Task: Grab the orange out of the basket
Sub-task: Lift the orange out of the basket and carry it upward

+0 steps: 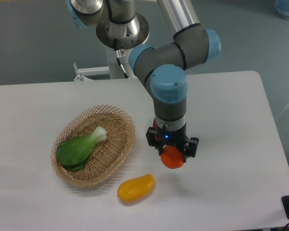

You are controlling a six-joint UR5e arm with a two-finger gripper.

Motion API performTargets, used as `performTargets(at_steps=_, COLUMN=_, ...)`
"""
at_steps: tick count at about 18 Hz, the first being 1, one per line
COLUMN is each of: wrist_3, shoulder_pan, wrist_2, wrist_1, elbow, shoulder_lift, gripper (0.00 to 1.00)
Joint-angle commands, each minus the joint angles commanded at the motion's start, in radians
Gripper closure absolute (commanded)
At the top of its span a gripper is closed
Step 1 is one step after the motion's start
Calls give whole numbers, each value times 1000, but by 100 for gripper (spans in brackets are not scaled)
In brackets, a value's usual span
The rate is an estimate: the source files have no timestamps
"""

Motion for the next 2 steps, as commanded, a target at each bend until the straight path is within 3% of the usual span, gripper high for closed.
performTargets(at_steps=2, wrist_3=-2, shoulder_pan=0, wrist_2=0, wrist_1=2, elbow=-2, shoulder_lift=0, gripper=34)
